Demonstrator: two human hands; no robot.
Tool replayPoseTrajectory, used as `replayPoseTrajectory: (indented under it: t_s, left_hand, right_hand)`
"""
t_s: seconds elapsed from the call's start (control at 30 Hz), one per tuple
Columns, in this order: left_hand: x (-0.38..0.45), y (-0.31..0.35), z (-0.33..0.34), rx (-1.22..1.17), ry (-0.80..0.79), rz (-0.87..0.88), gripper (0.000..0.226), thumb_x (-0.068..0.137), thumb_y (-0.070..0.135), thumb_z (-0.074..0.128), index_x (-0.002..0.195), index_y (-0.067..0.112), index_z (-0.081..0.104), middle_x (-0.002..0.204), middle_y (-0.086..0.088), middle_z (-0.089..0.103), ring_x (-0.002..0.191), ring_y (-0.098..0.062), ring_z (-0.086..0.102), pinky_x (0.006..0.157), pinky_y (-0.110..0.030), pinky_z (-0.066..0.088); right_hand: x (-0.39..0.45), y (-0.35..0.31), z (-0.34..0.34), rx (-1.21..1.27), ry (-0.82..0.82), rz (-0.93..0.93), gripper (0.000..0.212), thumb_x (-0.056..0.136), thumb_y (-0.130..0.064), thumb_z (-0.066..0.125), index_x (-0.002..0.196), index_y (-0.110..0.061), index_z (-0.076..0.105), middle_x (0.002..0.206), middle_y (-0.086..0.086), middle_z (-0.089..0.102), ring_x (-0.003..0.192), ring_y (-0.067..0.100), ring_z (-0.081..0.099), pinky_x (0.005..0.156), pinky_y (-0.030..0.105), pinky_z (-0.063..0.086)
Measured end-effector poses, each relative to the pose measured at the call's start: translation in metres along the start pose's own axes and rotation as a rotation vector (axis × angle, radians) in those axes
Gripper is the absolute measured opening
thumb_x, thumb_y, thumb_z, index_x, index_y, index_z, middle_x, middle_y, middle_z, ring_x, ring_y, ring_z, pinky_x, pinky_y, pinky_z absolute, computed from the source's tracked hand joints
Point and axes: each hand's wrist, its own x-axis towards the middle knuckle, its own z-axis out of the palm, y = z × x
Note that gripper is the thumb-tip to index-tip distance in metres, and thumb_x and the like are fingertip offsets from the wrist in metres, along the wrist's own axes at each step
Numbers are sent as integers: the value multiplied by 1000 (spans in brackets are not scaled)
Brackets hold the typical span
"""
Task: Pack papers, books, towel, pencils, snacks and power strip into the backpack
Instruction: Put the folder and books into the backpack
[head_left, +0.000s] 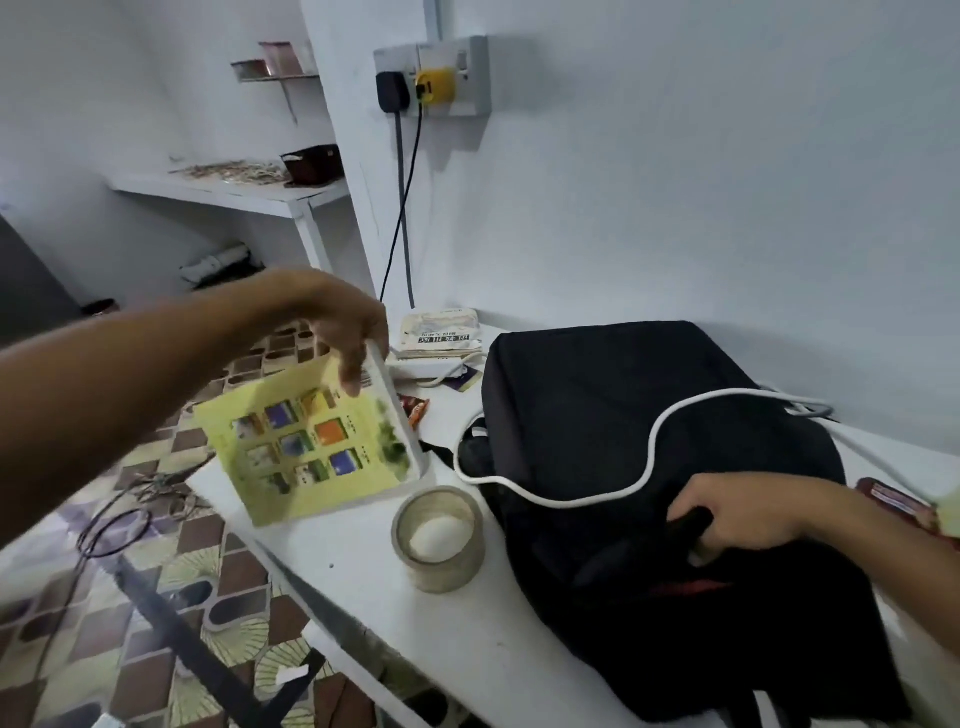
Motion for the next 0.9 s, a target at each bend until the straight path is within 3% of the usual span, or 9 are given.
replayPoseTrajectory:
  t_s: [0.07, 0.13, 0.3, 0.43, 0.5, 0.6, 0.7, 0.8, 0.9]
  left_hand:
    - [-31, -1, -7, -207, 71, -1, 56, 53, 28, 91, 102, 11, 69, 94, -10, 74, 84, -29, 72, 64, -40, 57]
    - [-60, 6, -10, -415, 137, 31, 82, 38, 42, 94, 104, 2, 67, 96, -17, 73, 87, -35, 71, 69, -43, 58]
    - [-115, 41, 0, -795, 372, 133, 84, 36, 49, 93, 98, 1, 65, 93, -19, 73, 82, -33, 71, 66, -39, 61]
    - [-127, 65, 27, -1178, 583, 215, 96, 39, 36, 95, 116, -6, 55, 105, -24, 69, 92, -36, 69, 74, -42, 60]
    - [-124, 84, 45, -1362, 676, 249, 76, 60, 25, 86, 119, -7, 52, 98, -21, 71, 86, -33, 70, 69, -39, 59]
    - [-113, 130, 79, -1741, 772, 330, 23, 92, 6, 49, 112, -4, 52, 83, -13, 74, 71, -25, 72, 56, -32, 58]
    - [-98, 181, 114, -2122, 805, 430, 19, 95, -1, 41, 109, -3, 52, 85, -15, 74, 75, -26, 72, 62, -41, 60]
    - [-85, 230, 152, -2397, 729, 436, 18, 92, -5, 39, 105, -3, 52, 84, -18, 72, 73, -29, 72, 53, -36, 59]
    - [-69, 263, 191, -2545, 530, 449, 37, 83, -13, 41, 118, -2, 49, 113, -24, 64, 101, -39, 63, 62, -42, 60]
  right_hand:
    - [-7, 4, -2, -61, 22, -26, 16, 69, -28, 76, 69, -40, 65, 78, -10, 69, 76, 9, 64, 76, 30, 50]
    - [-13, 11, -3, -137, 51, -21, 17, 63, -35, 78, 71, -41, 64, 85, -8, 70, 80, 11, 66, 78, 33, 54]
    - [-29, 21, -12, -90, 60, -69, 16, 74, -24, 72, 63, -27, 61, 62, -6, 58, 59, 16, 57, 52, 29, 51]
    - [-33, 22, -31, 84, 197, -141, 25, 80, -11, 69, 58, -21, 61, 53, -9, 54, 53, 9, 51, 49, 19, 40]
    - [-29, 25, -43, 231, 264, -163, 20, 82, -7, 68, 65, -17, 68, 61, -6, 65, 58, 10, 59, 54, 17, 41]
    - [-27, 29, -61, 385, 481, -144, 8, 83, -10, 69, 85, -4, 74, 86, 11, 71, 78, 21, 62, 68, 28, 45]
    - [-30, 26, -81, 482, 645, -152, 17, 86, -4, 64, 96, 9, 68, 98, 16, 66, 92, 24, 60, 67, 24, 43]
    - [-37, 14, -102, 481, 761, -127, 8, 84, -5, 64, 89, 0, 68, 94, 13, 62, 88, 22, 57, 65, 28, 41]
    - [-39, 2, -116, 439, 819, -147, 16, 82, -5, 66, 93, 6, 67, 88, 12, 60, 84, 21, 54, 64, 25, 39]
